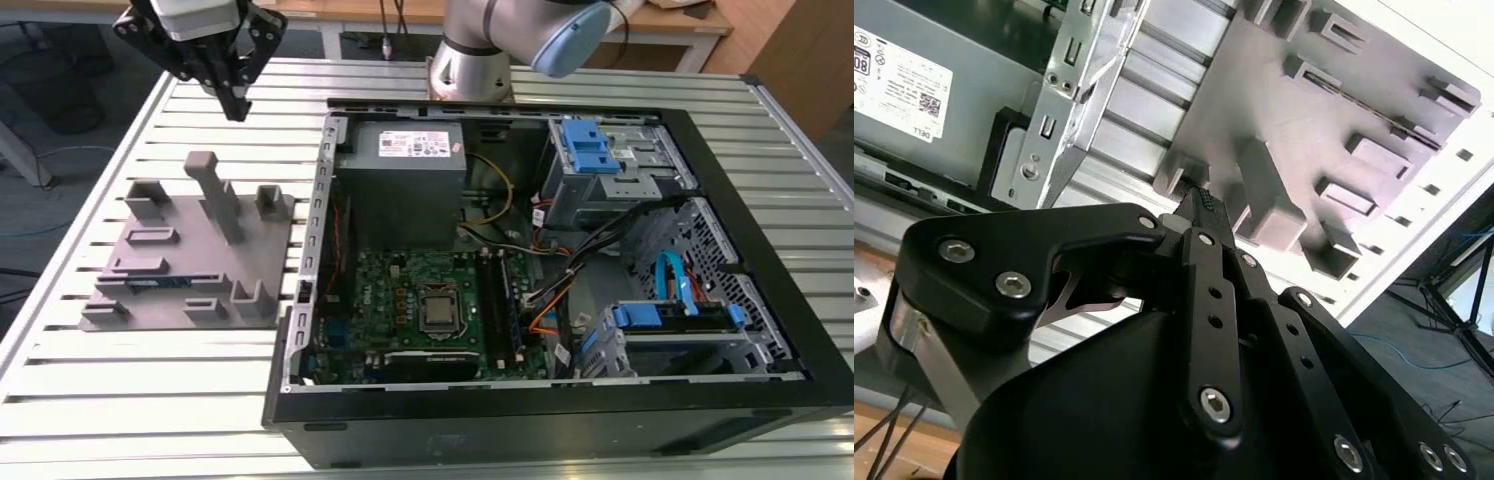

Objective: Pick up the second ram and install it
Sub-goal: 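Reach for the second ram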

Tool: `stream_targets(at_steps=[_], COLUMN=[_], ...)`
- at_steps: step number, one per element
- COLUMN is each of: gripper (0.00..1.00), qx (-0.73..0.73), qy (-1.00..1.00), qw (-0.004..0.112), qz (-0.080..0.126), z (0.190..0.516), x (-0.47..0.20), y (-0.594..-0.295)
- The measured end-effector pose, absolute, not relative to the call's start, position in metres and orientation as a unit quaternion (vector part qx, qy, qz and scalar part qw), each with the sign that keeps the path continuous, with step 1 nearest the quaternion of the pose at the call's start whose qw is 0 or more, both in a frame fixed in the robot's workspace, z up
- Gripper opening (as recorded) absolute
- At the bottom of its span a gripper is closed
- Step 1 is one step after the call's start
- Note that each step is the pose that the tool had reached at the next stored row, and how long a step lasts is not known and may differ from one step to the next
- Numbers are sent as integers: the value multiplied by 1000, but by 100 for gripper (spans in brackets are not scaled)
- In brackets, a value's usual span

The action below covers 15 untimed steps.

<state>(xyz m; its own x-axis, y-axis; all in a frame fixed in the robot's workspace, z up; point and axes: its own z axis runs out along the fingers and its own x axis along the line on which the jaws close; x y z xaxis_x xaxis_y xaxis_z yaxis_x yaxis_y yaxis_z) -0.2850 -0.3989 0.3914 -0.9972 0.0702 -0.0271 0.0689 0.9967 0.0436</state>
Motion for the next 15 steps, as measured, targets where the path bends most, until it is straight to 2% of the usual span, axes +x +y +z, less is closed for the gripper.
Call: stream_targets(at_steps=[15], gripper=[11], qx=[35], qy=[999], qw=[14], qz=[21], z=[391], x=[-321], y=[-399])
